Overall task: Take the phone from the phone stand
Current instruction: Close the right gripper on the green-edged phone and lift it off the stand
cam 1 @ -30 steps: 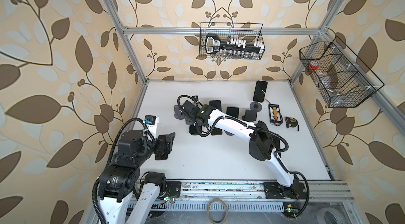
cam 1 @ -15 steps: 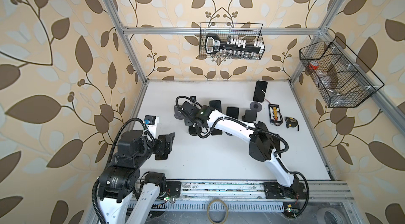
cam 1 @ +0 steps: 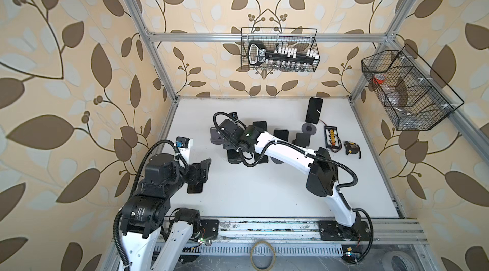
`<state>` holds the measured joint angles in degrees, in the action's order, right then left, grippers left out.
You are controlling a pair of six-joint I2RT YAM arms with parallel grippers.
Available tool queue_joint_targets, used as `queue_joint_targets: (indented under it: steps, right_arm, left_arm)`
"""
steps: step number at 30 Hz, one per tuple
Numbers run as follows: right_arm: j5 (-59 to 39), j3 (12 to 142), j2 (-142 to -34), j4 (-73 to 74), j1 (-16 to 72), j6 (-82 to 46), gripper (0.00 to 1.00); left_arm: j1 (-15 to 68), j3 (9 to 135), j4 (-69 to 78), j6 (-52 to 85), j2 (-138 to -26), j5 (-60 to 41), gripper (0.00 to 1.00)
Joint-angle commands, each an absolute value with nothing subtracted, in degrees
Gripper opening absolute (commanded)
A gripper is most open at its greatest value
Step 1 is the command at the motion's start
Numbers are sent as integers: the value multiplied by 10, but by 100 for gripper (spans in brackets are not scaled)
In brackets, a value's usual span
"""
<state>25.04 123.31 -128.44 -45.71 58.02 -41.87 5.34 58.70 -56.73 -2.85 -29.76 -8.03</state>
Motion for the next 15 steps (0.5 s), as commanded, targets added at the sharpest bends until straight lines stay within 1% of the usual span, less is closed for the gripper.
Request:
queue_joint_targets:
  steps: [1,15]
  right_arm:
    - [248,1227,-1254,-441,586,-408,68]
    - [236,1215,-1214,-438,587,-391,66]
  left_arm:
    - [59,611,-536,-36,-308,-67,99]
    - [59,624,-533,-29,-315,-53,99]
